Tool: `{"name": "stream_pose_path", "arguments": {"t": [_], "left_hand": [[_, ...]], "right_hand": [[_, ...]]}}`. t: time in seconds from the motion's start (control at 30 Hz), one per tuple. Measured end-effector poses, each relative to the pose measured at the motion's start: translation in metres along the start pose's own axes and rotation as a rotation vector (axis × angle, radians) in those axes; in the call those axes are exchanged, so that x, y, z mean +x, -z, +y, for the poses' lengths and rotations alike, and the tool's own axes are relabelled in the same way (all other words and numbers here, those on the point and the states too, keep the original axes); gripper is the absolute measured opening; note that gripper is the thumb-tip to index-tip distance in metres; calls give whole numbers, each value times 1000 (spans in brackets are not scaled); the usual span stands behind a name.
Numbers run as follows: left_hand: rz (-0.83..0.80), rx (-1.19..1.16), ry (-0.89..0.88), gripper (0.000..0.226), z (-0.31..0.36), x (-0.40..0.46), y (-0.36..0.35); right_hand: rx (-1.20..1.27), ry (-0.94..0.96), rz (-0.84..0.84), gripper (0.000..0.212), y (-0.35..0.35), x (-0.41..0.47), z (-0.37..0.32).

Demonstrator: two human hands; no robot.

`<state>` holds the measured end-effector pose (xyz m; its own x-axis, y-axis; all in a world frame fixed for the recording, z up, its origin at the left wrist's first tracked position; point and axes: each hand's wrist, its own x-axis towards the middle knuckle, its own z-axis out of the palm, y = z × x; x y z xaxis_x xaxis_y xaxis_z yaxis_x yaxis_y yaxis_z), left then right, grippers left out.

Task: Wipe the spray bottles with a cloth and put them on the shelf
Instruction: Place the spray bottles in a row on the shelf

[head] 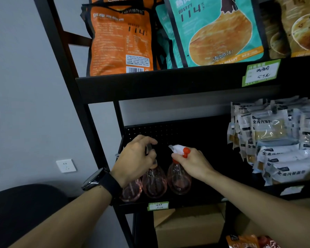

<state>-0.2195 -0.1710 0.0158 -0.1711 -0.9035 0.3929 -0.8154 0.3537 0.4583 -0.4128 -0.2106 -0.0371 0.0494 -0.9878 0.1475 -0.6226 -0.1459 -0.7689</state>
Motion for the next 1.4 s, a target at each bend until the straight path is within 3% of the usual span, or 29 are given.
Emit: {"name": "stream_pose_path", "arguments": {"t": [0.27, 0.37, 0.47, 0.63, 0.73, 1.13, 1.3, 1.4], "left_hand": [[-5, -3, 3, 29, -1, 1, 2], [-1, 23, -3, 29, -2, 1, 5], [-2, 43, -13, 29, -1, -1, 10], [11, 60, -18, 29, 3, -4, 18], [11, 68, -22, 29, 6, -7, 21], [-3, 108, -22, 32, 17, -17, 43], [26, 122, -22, 32, 30, -28, 64], [55, 132, -12, 32, 37, -38, 78]], "right_hand": [[-4, 10, -3, 37, 2, -3, 1], [6, 16, -15, 28, 0, -7, 1], [40, 22, -25, 5, -2, -9, 3], [61, 23, -33, 6, 1, -10, 4], [65, 13, -49, 26, 3, -11, 5], [69, 1, -82, 70, 24, -16, -4], [114, 50, -42, 80, 48, -27, -19], [119, 130, 32, 75, 63, -42, -39]]}}
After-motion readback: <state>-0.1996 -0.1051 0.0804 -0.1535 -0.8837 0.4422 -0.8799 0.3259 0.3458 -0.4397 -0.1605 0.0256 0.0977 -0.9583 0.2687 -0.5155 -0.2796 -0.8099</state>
